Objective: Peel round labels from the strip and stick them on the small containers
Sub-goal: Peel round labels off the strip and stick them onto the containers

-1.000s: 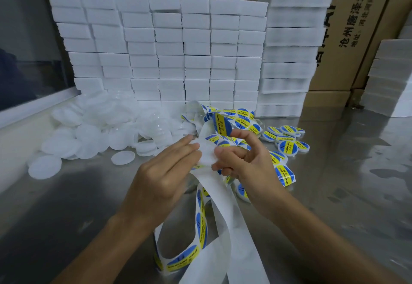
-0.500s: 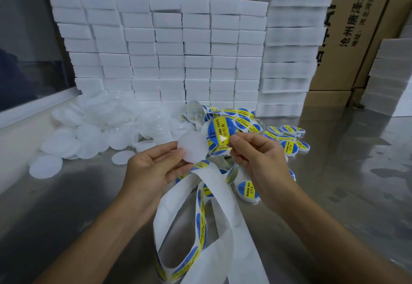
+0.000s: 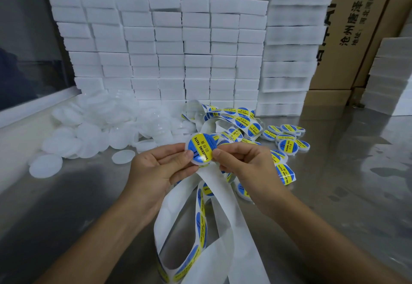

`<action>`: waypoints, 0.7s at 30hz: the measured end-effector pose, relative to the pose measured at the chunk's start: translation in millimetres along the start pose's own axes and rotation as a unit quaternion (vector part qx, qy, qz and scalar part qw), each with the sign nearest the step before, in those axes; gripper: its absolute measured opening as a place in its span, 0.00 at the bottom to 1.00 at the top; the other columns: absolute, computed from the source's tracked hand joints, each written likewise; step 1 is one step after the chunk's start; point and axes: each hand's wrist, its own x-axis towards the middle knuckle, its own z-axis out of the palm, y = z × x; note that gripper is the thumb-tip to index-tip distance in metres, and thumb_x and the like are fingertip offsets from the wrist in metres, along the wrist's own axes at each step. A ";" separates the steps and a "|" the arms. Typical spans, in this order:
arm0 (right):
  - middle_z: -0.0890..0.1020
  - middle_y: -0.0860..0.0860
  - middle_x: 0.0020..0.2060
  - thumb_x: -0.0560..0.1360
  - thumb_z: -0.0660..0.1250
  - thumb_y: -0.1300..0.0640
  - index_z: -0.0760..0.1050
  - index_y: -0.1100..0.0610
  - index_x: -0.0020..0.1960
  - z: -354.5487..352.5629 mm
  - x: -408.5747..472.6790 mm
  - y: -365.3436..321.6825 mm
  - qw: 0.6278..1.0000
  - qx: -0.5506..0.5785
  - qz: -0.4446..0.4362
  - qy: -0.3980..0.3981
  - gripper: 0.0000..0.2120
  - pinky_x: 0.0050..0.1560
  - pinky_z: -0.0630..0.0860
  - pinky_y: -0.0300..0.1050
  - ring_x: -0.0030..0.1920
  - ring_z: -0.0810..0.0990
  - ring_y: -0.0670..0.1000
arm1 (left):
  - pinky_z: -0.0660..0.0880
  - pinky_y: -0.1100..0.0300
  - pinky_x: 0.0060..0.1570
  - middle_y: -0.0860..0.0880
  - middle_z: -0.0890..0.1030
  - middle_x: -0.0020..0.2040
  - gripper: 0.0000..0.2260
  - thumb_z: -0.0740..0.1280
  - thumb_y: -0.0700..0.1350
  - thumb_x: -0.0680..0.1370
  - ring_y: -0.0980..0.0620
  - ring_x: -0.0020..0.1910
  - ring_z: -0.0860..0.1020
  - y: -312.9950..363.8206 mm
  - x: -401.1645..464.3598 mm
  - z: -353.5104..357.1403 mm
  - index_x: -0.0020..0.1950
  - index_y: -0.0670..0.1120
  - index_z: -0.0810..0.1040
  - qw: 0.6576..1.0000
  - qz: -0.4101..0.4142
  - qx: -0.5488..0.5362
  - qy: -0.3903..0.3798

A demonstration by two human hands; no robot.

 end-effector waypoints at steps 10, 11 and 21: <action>0.86 0.57 0.35 0.72 0.73 0.66 0.84 0.61 0.42 0.7 -1.2 0.5 1.000 -0.002 -0.001 0.007 0.02 0.36 0.77 0.35 0.31 0.79 0.46 | 0.81 0.62 0.37 0.39 0.85 0.42 0.15 0.74 0.39 0.64 0.44 0.40 0.85 2.9 -5.0 3.1 0.49 0.37 0.81 0.997 0.050 0.054 0.009; 0.85 0.56 0.34 0.72 0.73 0.65 0.84 0.61 0.41 1.1 -1.2 1.0 1.000 -0.005 0.001 0.009 0.02 0.35 0.77 0.35 0.30 0.78 0.46 | 0.80 0.63 0.37 0.40 0.85 0.41 0.13 0.74 0.39 0.64 0.45 0.39 0.85 2.9 -6.2 4.5 0.47 0.39 0.82 0.994 0.074 0.075 0.015; 0.85 0.52 0.31 0.71 0.75 0.60 0.85 0.60 0.40 -1.9 0.6 5.6 0.995 -0.087 -0.037 0.045 0.03 0.33 0.76 0.35 0.29 0.82 0.47 | 0.77 0.70 0.39 0.56 0.84 0.35 0.17 0.75 0.29 0.67 0.60 0.35 0.83 -3.8 -13.1 13.9 0.40 0.51 0.82 0.936 0.263 0.233 0.005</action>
